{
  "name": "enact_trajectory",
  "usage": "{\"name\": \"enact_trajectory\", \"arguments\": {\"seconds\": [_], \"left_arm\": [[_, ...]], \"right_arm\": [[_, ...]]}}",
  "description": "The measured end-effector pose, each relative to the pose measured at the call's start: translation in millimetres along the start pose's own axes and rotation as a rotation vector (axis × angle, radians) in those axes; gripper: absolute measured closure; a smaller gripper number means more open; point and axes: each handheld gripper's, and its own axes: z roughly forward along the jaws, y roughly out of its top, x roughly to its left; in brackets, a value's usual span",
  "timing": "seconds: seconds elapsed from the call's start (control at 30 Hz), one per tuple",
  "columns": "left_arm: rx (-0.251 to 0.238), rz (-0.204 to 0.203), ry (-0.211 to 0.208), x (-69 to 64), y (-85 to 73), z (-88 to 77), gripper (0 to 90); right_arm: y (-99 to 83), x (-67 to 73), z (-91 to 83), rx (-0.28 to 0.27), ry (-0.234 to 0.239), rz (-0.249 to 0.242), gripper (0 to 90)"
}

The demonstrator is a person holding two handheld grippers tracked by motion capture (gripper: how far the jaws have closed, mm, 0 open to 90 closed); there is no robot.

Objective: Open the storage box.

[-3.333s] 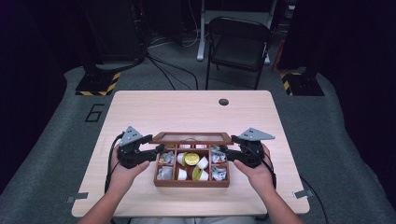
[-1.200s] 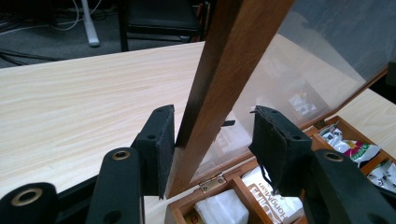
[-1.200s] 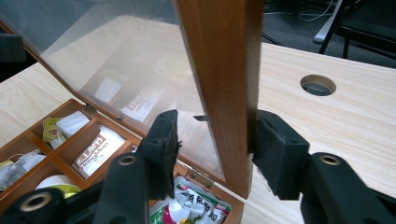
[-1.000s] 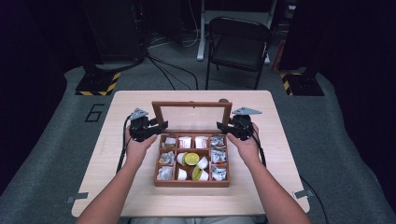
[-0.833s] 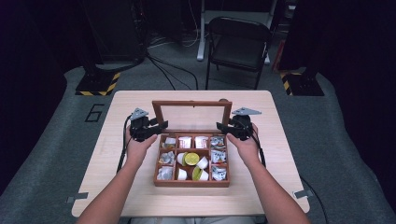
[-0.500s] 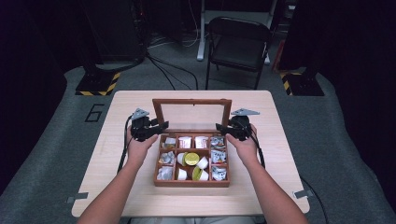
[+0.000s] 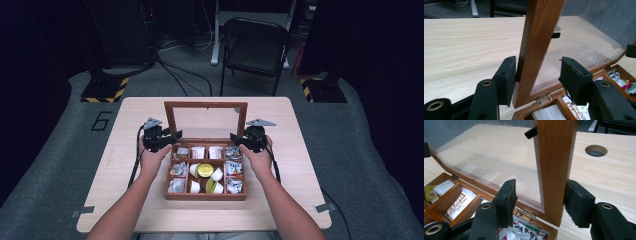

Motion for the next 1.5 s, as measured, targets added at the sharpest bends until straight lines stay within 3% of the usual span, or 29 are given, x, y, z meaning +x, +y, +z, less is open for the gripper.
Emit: {"name": "enact_trajectory", "arguments": {"seconds": [0.07, 0.23, 0.3, 0.63, 0.8, 0.97, 1.1, 1.5], "left_arm": [[0.002, 0.003, -0.006, 1.1, -0.4, 0.3, 47.1], [-0.005, -0.006, -0.008, 2.5, -4.3, 1.8, 47.2], [0.015, -0.005, -0.008, 3.3, -8.0, 3.8, 47.2], [0.012, -0.065, -0.007, 4.6, -12.3, 6.8, 47.5], [0.010, -0.070, 0.004, 3.6, -12.3, 7.7, 47.7], [0.009, -0.038, 0.032, 0.0, -13.1, 10.4, 47.6], [0.006, -0.060, 0.032, 1.2, -13.5, 11.7, 48.7], [-0.013, -0.107, 0.076, 0.8, -14.8, 19.4, 50.9]], "right_arm": [[-2.1, -1.3, 1.2, -0.001, 0.008, 0.024, 45.2], [-2.8, -1.9, 2.2, 0.000, 0.003, 0.027, 45.4], [-2.9, -1.4, 2.2, -0.001, 0.002, 0.027, 45.3], [-5.8, 0.4, 2.9, -0.021, -0.013, 0.041, 45.0], [-7.9, 1.3, 3.3, -0.031, -0.024, 0.047, 45.2], [-8.0, 3.5, 5.4, -0.041, -0.044, 0.038, 45.4], [-8.1, 5.3, 8.5, -0.046, -0.071, 0.036, 45.7], [-7.8, 1.6, 14.8, -0.044, -0.081, 0.082, 48.4]]}}
